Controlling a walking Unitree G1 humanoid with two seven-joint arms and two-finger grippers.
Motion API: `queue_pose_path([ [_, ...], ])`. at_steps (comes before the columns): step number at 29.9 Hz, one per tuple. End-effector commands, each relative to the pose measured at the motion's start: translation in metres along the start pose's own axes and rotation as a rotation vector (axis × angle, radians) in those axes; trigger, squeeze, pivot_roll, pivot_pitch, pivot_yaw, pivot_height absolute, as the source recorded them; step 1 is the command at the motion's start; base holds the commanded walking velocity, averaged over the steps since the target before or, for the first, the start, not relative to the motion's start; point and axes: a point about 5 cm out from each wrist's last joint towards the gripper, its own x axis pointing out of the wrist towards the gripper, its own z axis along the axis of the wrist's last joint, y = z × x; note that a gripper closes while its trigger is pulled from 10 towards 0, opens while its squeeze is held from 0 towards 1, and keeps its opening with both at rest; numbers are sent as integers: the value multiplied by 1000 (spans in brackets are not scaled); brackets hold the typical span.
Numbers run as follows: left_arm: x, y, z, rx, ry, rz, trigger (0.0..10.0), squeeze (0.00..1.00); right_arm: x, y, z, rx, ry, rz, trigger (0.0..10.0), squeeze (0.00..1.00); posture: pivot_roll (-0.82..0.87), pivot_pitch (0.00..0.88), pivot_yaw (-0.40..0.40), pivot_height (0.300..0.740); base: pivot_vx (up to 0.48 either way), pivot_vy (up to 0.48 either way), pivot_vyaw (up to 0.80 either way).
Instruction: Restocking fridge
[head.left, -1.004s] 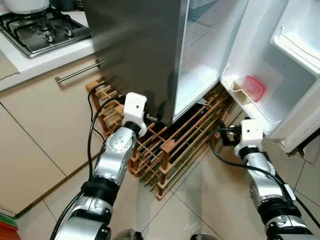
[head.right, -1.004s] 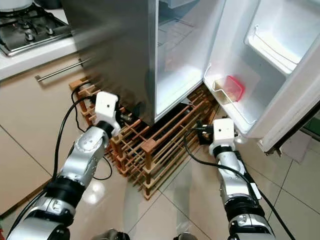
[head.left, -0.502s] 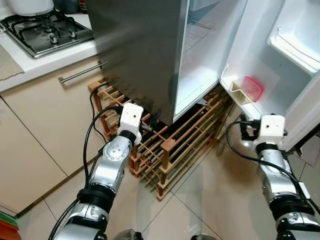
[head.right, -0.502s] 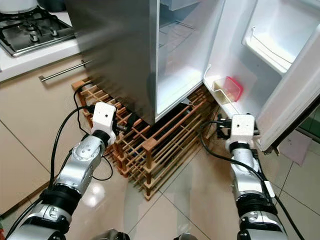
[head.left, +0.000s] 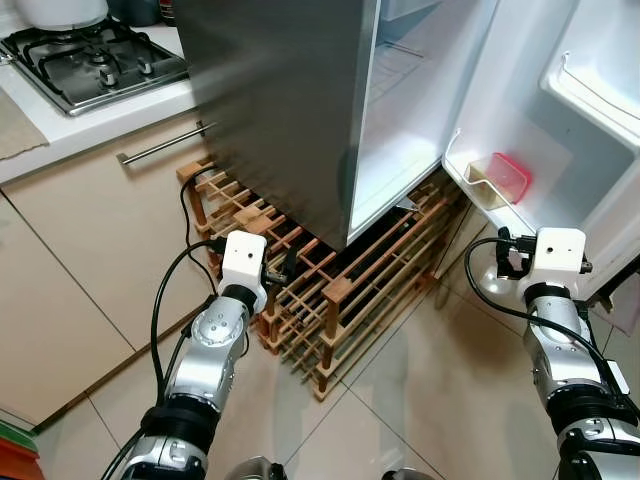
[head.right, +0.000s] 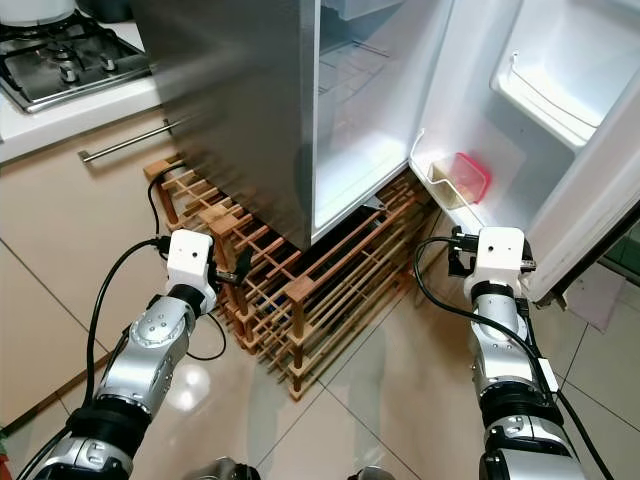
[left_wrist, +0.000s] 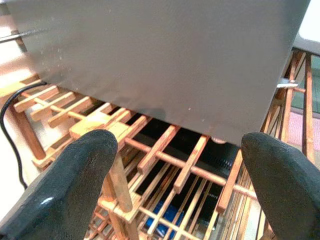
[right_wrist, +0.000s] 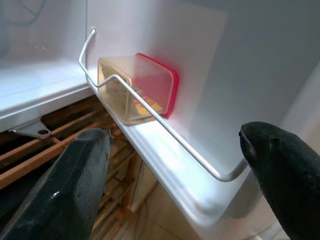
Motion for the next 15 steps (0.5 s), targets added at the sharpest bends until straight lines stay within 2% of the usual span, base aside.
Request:
queue_pose_path([
  [1,1,-3,5,-22,-18,7,10000,0,4,-6,3,11,3,-29,10000,0,-53,0,-4,730,0,-480,0],
  [15,4,-5,8,-53,-24,18,10000,0,7,-7,5,6,5,-21,10000,0,-66,0,-9,730,0,-472,0],
])
